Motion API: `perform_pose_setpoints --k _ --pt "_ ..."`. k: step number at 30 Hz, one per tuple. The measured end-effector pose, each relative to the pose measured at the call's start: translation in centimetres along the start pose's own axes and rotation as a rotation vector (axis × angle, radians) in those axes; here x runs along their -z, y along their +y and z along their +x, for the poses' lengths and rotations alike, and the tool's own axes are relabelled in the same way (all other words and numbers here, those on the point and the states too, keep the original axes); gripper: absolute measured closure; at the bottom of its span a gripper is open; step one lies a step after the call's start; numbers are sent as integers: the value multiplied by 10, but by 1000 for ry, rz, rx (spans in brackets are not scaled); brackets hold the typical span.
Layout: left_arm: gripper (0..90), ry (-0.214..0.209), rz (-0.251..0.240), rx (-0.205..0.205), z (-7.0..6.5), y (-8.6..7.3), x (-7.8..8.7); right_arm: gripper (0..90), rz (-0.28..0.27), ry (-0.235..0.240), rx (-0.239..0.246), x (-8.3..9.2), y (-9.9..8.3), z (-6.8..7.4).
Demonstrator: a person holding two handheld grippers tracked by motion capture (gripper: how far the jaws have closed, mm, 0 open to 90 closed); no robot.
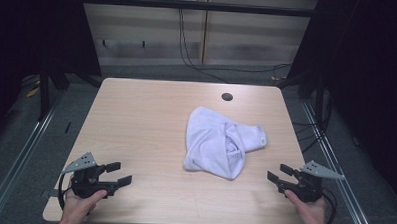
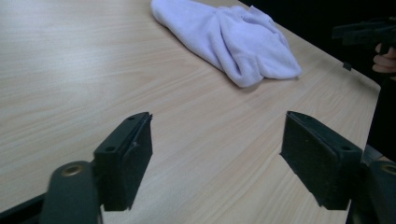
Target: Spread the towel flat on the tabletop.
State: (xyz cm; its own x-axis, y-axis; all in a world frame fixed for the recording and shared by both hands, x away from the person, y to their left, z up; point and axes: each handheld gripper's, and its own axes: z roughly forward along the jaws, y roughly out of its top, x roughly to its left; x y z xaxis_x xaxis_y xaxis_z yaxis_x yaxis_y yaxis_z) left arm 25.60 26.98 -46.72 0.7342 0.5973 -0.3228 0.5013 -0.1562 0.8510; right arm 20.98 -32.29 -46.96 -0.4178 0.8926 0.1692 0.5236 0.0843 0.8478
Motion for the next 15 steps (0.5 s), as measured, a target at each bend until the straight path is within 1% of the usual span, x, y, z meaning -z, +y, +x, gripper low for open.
perform_pose_setpoints --k 1,2,3,4,5,6,7,8,9,10,11,12,13,14,15 --pt "261 0 0 0 0 0 0 320 0 0 0 0 0 0" --pt "261 4 -2 -3 1 1 -1 325 3 -22 14 -3 0 1" --pt "262 14 6 -7 1 2 -3 332 6 -10 23 -6 2 2" --pt "262 15 14 -4 2 3 -6 333 14 6 29 -9 4 3" --pt "262 17 20 0 3 3 -7 351 21 30 36 -15 6 5" --pt "263 24 25 0 4 4 -10 351 32 41 42 -17 8 6" --pt "261 24 25 0 4 4 -10 351 32 41 42 -17 8 6" --pt "261 34 27 -1 5 4 -11 357 39 54 51 -18 9 7" --pt "257 48 28 6 5 4 -12 359 43 59 58 -20 10 8" --pt "258 53 33 6 6 4 -13 381 48 87 72 -23 12 10" --pt "258 66 40 3 7 5 -14 381 48 87 72 -23 12 10" --pt "264 88 47 4 8 6 -15 376 54 98 78 -25 13 12" --pt "265 104 56 17 9 6 -16 374 59 106 85 -27 15 15" --pt "265 104 53 30 9 8 -16 373 63 117 95 -29 16 17" --pt "270 101 46 30 9 9 -15 373 66 125 105 -31 18 20"
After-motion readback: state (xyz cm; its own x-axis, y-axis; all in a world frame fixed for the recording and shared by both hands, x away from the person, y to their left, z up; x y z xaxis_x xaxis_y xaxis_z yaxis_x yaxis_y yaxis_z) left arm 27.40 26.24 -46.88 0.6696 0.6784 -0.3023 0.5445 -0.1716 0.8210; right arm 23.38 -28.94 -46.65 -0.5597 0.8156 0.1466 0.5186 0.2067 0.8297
